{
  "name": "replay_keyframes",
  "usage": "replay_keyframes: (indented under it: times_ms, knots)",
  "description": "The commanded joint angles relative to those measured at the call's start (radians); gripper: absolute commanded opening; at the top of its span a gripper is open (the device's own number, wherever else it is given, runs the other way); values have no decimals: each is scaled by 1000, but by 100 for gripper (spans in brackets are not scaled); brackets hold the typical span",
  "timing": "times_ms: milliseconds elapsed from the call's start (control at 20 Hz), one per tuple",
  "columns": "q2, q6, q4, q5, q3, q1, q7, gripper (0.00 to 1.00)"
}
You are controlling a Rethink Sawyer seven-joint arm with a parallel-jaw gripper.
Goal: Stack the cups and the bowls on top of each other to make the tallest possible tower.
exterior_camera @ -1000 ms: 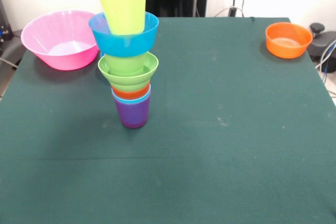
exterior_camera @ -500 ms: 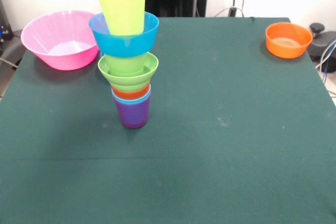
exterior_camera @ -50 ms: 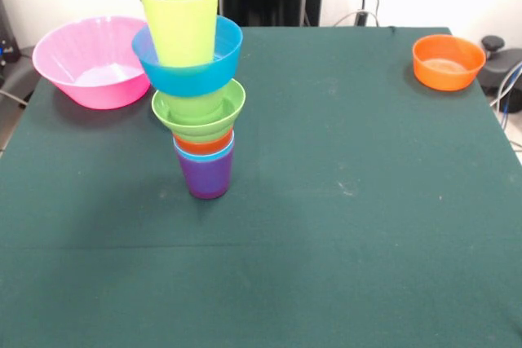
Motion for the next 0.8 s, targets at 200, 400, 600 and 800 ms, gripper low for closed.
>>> replay_keyframes:
  times_ms: [200, 400, 600, 800]
  knots:
    - [65, -57, -4, -91, -12, 58, -150, 0]
    - [32, -78, 77, -75, -12, 49, -114, 0]
    - [25, -77, 112, -57, -16, 54, -81, 0]
    - [19, -51, 120, -37, -20, 63, -59, 0]
